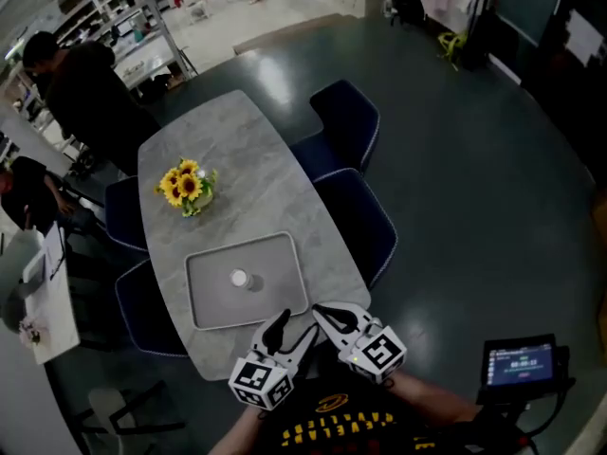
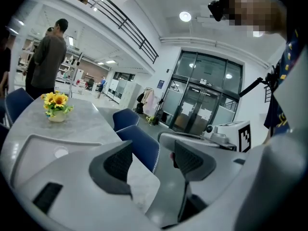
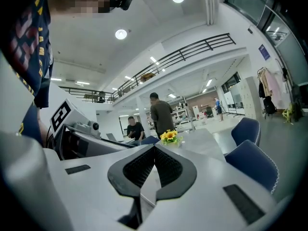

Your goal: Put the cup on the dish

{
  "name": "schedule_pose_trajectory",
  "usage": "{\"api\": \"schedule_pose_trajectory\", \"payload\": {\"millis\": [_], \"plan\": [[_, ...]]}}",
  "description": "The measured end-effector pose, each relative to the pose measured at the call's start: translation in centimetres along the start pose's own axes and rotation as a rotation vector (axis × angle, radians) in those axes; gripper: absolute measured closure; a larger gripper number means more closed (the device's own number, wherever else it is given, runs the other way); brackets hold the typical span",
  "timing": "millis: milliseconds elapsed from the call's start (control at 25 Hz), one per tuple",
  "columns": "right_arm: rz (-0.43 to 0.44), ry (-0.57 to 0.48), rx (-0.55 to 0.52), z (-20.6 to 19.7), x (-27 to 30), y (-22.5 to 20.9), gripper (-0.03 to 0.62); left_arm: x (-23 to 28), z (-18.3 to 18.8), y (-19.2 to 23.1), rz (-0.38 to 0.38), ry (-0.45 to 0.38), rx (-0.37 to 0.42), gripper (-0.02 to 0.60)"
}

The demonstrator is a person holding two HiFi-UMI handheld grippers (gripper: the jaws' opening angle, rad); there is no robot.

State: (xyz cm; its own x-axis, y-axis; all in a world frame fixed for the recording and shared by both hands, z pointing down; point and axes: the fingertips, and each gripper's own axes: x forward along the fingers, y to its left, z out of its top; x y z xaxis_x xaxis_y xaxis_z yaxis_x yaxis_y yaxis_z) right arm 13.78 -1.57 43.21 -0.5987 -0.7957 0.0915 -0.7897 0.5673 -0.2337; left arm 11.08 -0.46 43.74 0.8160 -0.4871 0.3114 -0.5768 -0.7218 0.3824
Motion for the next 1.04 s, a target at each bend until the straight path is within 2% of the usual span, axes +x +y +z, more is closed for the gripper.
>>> {"api": "schedule_pose_trajectory", "payload": {"millis": [320,560,760,1040], "plan": [[0.112,0.000,-0.026,2.4,3.9,5.1,0.586,-6.0,1.1,2.8,0.106,-0.051,-0.032,0.304],[0.146,-0.001,-0.084,2.5,7.8,8.9,0.586,-9.8,1.3,7.2,0.128,-0.094,-0.053,0.304],[0.135,0.001,-0.126,4.0,9.6,10.0,0.586,-11.2,3.3,8.3,0.124,-0.129,-0.017,0.302],[0.032,0.008,-0.171,2.5,10.8,12.4,0.586,-13.5,2.8,10.3,0.028,-0.118,0.044,0.304]]}}
